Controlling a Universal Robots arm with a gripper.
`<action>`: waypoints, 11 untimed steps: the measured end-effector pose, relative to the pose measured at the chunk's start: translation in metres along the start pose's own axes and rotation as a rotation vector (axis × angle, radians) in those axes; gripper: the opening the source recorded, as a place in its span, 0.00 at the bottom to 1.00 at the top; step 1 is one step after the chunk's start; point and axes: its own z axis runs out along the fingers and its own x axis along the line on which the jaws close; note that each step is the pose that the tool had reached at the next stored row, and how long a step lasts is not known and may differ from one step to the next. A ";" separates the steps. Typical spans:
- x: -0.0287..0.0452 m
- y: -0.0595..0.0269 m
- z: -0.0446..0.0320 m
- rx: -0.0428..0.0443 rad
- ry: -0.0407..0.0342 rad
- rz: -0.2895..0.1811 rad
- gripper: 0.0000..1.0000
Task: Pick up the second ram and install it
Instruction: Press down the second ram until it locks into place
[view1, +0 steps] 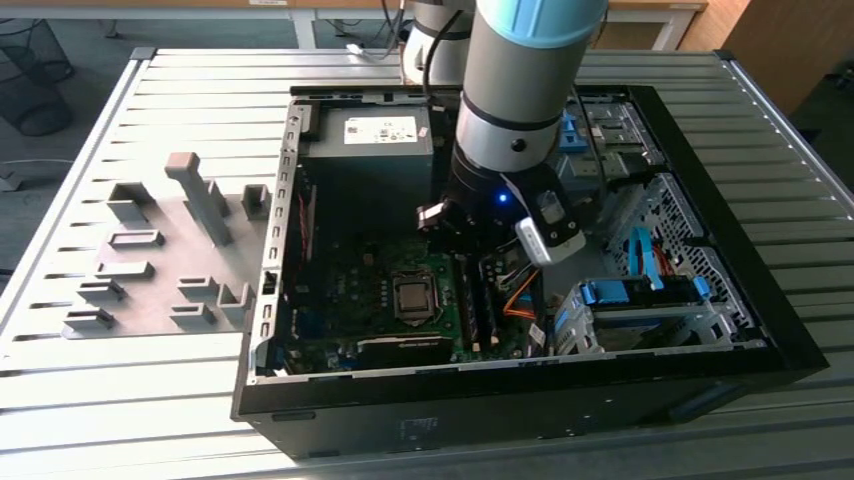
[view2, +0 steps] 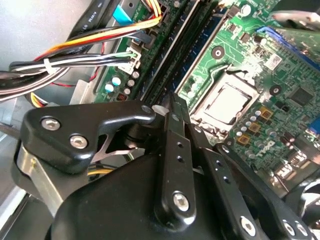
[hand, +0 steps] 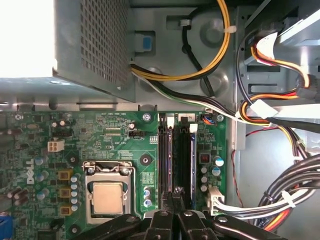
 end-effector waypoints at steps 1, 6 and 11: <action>0.0000 0.0000 0.0008 0.0000 0.0000 0.000 0.13; -0.0001 0.0001 0.0046 0.0000 0.0000 0.000 0.13; -0.0002 0.0001 0.0094 0.0013 0.0005 0.000 0.13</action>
